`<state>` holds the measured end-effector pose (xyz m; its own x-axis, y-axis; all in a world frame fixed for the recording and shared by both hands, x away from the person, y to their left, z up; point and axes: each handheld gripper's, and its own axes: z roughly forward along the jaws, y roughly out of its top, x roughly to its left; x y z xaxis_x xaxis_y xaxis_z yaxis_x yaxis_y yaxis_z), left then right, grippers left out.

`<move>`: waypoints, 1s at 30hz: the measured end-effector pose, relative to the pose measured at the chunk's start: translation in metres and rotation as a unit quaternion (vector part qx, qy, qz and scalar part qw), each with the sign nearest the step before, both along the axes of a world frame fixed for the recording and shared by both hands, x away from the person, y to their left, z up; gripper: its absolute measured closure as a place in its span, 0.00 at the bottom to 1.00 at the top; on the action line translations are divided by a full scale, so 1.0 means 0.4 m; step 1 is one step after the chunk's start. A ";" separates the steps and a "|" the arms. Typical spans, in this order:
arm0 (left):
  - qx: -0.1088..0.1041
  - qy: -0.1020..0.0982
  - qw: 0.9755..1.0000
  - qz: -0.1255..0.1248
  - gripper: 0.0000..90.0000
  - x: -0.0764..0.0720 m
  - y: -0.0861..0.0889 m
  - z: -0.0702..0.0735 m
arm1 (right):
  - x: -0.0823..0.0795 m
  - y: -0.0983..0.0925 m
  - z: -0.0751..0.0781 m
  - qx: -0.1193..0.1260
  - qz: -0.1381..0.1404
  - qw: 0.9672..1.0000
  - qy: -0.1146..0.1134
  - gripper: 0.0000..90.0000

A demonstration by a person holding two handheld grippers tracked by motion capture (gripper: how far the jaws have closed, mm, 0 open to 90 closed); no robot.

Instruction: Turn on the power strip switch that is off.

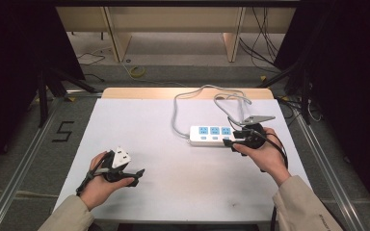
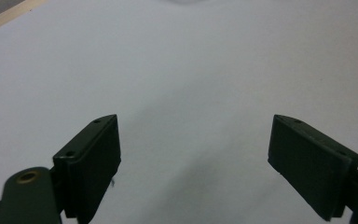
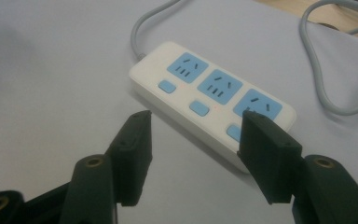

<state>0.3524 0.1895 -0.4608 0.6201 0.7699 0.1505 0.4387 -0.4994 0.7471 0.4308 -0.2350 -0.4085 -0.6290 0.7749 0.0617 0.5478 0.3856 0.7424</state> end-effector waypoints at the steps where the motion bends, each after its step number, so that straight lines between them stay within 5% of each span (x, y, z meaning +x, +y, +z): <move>1: 0.000 0.000 1.000 0.000 0.19 0.000 0.000 0.000 | -0.003 -0.004 0.000 -0.001 -0.001 1.000 0.001 0.46; 10: 0.001 0.003 1.000 0.000 0.18 0.000 0.001 -0.001 | -0.036 -0.043 -0.016 0.010 -0.008 1.000 0.001 0.41; 30: 0.000 0.001 1.000 0.000 0.18 -0.001 0.001 0.001 | -0.146 -0.127 -0.060 0.048 -0.040 0.997 -0.049 0.37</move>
<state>0.3519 0.1897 -0.4606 0.6204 0.7701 0.1486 0.4409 -0.4992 0.7459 0.3722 -0.2856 -0.4325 -0.5718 0.8165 0.0802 0.4978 0.2677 0.8249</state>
